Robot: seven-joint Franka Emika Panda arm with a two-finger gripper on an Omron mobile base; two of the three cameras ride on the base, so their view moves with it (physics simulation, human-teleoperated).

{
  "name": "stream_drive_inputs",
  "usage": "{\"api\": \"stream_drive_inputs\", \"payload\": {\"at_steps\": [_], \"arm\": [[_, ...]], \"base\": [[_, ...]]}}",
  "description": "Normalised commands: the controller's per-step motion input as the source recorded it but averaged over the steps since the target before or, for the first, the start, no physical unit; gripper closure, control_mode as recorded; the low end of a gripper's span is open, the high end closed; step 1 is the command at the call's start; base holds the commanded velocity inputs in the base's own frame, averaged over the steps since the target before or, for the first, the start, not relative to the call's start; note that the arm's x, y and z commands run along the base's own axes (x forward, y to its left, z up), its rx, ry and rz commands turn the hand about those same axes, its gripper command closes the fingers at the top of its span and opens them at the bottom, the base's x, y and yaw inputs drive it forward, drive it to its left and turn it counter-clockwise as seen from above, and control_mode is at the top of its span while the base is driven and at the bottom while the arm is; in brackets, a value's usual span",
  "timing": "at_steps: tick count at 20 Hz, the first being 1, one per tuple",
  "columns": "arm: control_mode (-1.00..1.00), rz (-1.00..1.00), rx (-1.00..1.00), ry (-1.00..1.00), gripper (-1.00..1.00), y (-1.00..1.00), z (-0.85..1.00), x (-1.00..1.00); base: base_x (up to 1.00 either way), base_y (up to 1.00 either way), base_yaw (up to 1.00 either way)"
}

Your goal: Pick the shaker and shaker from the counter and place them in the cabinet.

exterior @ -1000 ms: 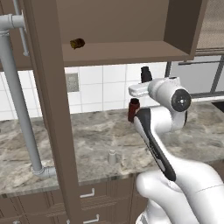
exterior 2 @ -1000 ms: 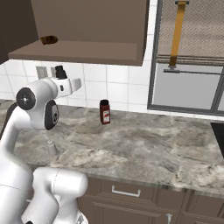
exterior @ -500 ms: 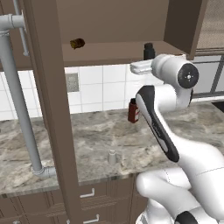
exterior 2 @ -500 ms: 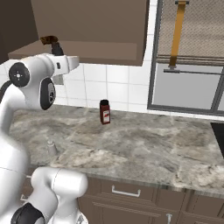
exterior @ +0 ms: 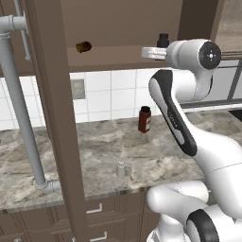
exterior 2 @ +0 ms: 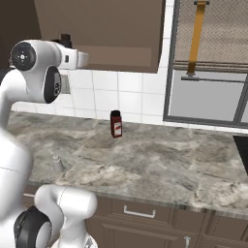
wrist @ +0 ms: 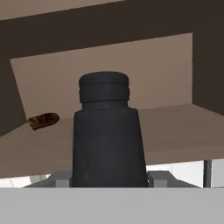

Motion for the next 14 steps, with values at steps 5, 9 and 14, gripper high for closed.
{"api": "stream_drive_inputs", "payload": {"at_steps": [5,9,14], "arm": [[-1.00,0.04,0.11,0.05,1.00,0.00,0.02,0.28],[-1.00,0.04,0.00,0.02,1.00,0.00,-0.16,0.38],[-1.00,0.03,-0.06,0.00,1.00,0.00,-0.35,0.38]], "base": [[0.00,0.00,0.00],[0.00,0.00,0.00],[0.00,0.00,0.00]]}}
